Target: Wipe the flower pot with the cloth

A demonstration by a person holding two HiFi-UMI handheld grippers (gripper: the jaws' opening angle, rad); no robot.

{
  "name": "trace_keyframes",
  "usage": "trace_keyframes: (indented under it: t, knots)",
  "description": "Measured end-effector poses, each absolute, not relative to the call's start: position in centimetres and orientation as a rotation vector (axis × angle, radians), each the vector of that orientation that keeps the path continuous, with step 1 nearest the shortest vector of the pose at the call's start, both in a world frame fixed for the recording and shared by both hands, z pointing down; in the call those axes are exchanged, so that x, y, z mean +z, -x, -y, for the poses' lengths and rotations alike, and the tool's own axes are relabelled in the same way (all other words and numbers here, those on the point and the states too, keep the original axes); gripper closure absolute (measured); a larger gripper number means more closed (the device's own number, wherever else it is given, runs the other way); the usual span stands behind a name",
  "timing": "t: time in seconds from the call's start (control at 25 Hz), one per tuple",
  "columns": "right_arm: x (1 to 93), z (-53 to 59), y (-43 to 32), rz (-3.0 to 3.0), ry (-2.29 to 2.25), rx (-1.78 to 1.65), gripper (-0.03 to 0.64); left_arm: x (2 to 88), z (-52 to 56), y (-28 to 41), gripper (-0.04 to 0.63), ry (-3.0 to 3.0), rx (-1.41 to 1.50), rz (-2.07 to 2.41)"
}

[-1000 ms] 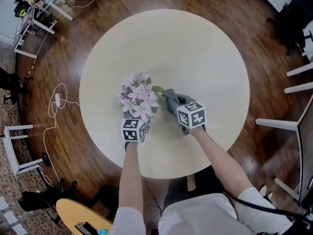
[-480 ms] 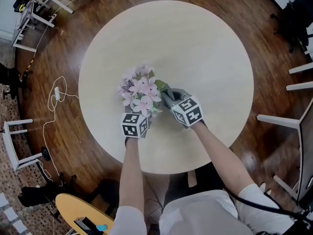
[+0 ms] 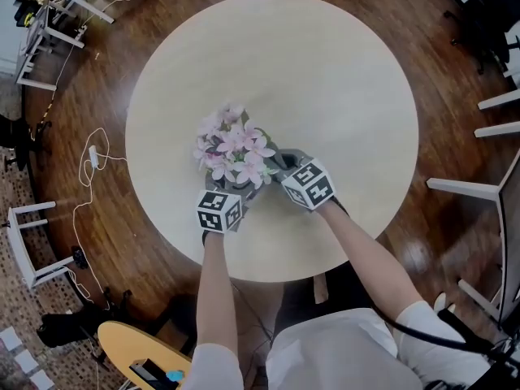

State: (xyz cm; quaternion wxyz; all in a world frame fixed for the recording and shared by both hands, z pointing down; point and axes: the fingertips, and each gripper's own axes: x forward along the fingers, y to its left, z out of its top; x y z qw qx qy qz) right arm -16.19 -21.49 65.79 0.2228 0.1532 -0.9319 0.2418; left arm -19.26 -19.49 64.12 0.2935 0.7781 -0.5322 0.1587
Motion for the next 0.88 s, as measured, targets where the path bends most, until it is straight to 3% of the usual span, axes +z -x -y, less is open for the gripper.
trace_keyframes:
  t: [0.68, 0.88]
  knots:
    - [65.3, 18.3, 12.9, 2.572, -0.442, 0.636, 0.618, 64.9, 12.8, 13.8, 0.08, -2.171, 0.66, 1.202]
    - [65.6, 18.3, 12.8, 2.584, -0.412, 0.643, 0.618, 66.8, 10.8, 18.4, 0.091, -2.138, 0.788, 1.196]
